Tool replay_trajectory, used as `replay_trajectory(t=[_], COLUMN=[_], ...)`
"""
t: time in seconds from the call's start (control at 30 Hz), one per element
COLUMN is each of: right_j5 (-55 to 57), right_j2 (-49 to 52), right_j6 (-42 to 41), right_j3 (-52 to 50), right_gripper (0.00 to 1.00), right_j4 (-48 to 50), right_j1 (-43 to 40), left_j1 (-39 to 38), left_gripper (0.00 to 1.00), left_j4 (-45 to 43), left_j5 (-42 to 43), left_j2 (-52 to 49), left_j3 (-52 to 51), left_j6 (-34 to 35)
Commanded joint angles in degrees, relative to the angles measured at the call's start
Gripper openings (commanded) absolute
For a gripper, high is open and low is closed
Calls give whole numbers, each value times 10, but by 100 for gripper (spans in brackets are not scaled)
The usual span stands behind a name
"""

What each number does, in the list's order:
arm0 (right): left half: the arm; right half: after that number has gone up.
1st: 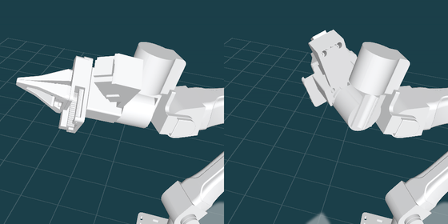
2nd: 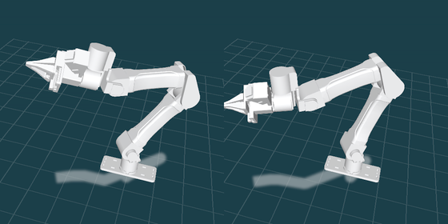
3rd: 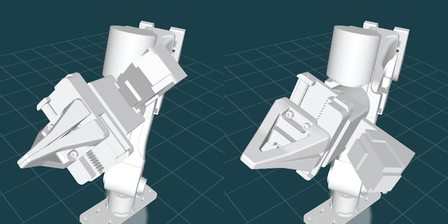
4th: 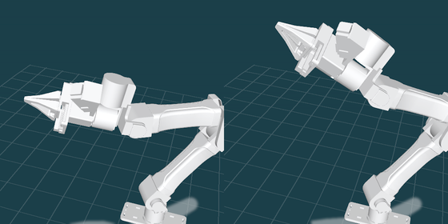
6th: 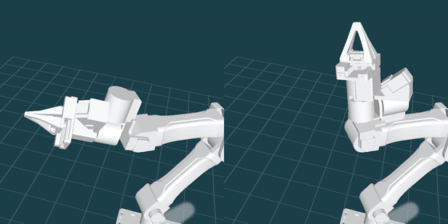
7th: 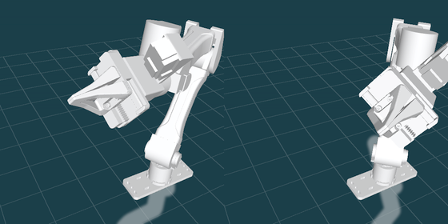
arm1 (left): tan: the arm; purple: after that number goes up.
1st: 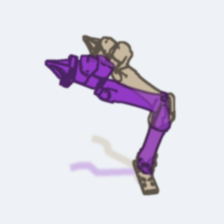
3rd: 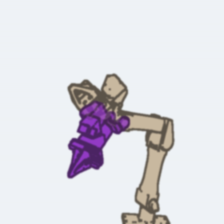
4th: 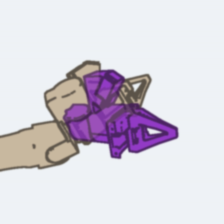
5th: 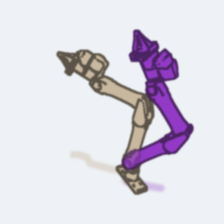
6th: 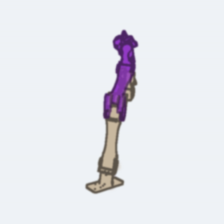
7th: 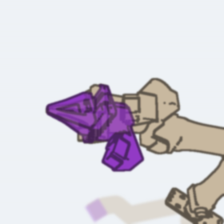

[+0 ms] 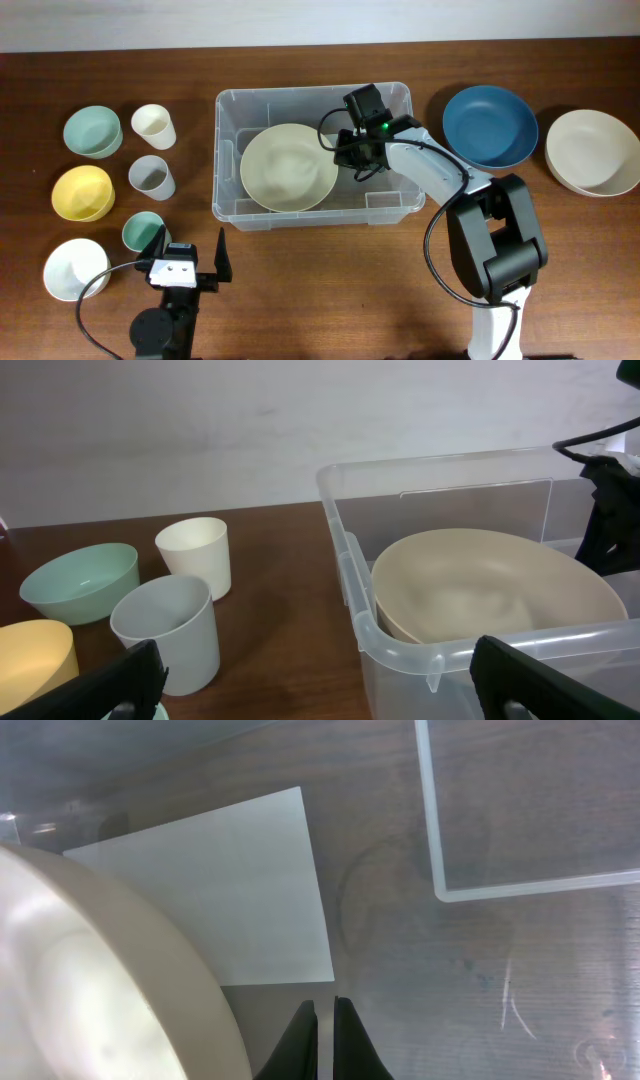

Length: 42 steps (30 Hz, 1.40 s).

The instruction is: Pack container

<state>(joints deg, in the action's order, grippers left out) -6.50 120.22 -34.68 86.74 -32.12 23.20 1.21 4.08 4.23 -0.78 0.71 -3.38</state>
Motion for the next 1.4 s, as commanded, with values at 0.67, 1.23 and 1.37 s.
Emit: replay_trajectory(t=[0.67, 1.23, 1.37], right_j5=[-82, -2, -3], right_j2=[4, -61, -80], right_j6=[6, 68, 108], right_j3=[2, 110, 211], right_gripper=[4, 38, 54], right_j4=[17, -138, -228], right_j1=[12, -20, -39], left_j1=[3, 3, 3], left_gripper=[99, 99, 99], left_j4=[3, 3, 3], left_j5=[0, 0, 0], left_j2=[5, 5, 5], left_j3=[-2, -2, -2], left_j6=[3, 3, 3])
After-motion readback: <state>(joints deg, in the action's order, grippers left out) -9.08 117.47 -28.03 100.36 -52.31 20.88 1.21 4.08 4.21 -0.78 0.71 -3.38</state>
